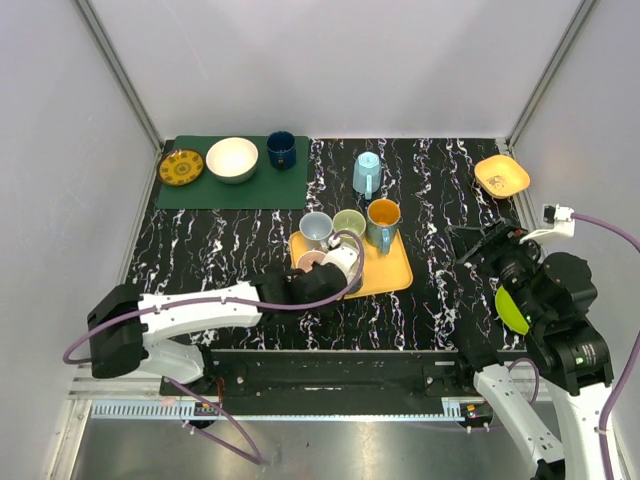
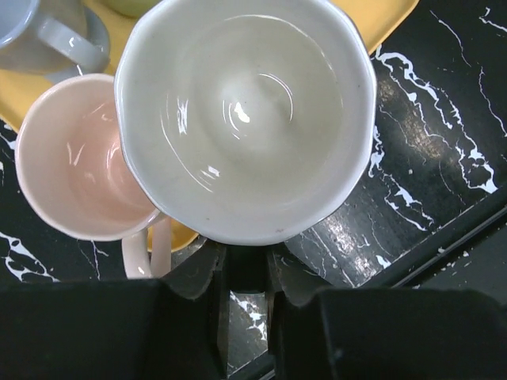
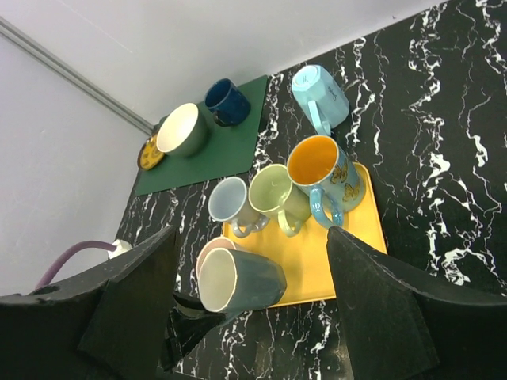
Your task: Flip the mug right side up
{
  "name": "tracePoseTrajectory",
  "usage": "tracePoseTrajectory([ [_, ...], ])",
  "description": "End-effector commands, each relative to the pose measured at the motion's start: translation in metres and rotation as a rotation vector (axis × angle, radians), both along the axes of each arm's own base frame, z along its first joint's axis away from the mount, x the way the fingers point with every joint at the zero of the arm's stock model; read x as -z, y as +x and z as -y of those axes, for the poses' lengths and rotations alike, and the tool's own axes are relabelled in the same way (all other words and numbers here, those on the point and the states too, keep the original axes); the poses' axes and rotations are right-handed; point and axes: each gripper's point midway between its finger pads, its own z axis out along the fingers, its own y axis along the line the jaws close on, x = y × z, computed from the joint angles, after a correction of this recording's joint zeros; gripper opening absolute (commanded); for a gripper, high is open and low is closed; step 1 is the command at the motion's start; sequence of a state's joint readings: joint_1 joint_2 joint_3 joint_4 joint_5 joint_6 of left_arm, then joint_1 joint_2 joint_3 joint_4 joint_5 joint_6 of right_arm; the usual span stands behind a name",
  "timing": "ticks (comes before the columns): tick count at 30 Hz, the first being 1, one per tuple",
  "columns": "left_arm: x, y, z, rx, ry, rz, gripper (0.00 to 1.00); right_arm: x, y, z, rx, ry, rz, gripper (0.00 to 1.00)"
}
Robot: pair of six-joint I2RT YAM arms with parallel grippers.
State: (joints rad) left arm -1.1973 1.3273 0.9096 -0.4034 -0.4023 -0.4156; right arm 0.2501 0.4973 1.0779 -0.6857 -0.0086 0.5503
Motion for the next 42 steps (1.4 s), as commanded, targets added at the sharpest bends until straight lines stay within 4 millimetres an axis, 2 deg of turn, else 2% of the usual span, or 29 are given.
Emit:
tracePoseTrajectory([
  [1, -0.062, 0.026, 0.042, -0.025, -0.18, 0.131, 0.0, 0.008, 0.004, -0.001, 0.003, -0.001, -0.005, 0.8],
  [8, -0.044, 0.035, 0.061, -0.018, -0.092, 0.107, 0.0, 0.019, 0.008, -0.003, -0.004, -0.011, -0.025, 0.8],
  [14, -0.024, 0.038, 0.069, -0.014, 0.016, 0.066, 0.0, 0.021, 0.009, -0.004, -0.007, -0.015, -0.027, 0.8],
  [27, -0.003, 0.045, 0.052, -0.068, 0.106, 0.018, 0.0, 0.034, 0.016, -0.007, -0.014, -0.025, -0.053, 0.79],
  [31, 0.005, 0.045, 0.049, -0.075, 0.114, 0.0, 0.0, 0.036, 0.016, -0.013, -0.047, -0.018, -0.061, 0.79],
  [32, 0.005, 0.045, 0.049, -0.076, 0.119, -0.002, 0.02, 0.036, 0.016, -0.014, -0.047, -0.018, -0.061, 0.79],
  [34, 0.005, 0.044, 0.048, -0.078, 0.123, -0.006, 0.13, 0.036, 0.016, -0.013, -0.044, -0.02, -0.062, 0.79],
  [35, 0.003, 0.044, 0.048, -0.079, 0.123, -0.007, 0.24, 0.035, 0.017, -0.013, -0.043, -0.02, -0.061, 0.79],
  [38, -0.003, 0.042, 0.048, -0.07, 0.11, -0.004, 0.45, 0.033, 0.018, -0.013, -0.041, -0.021, -0.059, 0.8],
  [42, -0.01, 0.042, 0.044, -0.07, 0.103, 0.009, 0.54, 0.032, 0.021, -0.015, -0.044, -0.018, -0.066, 0.79],
])
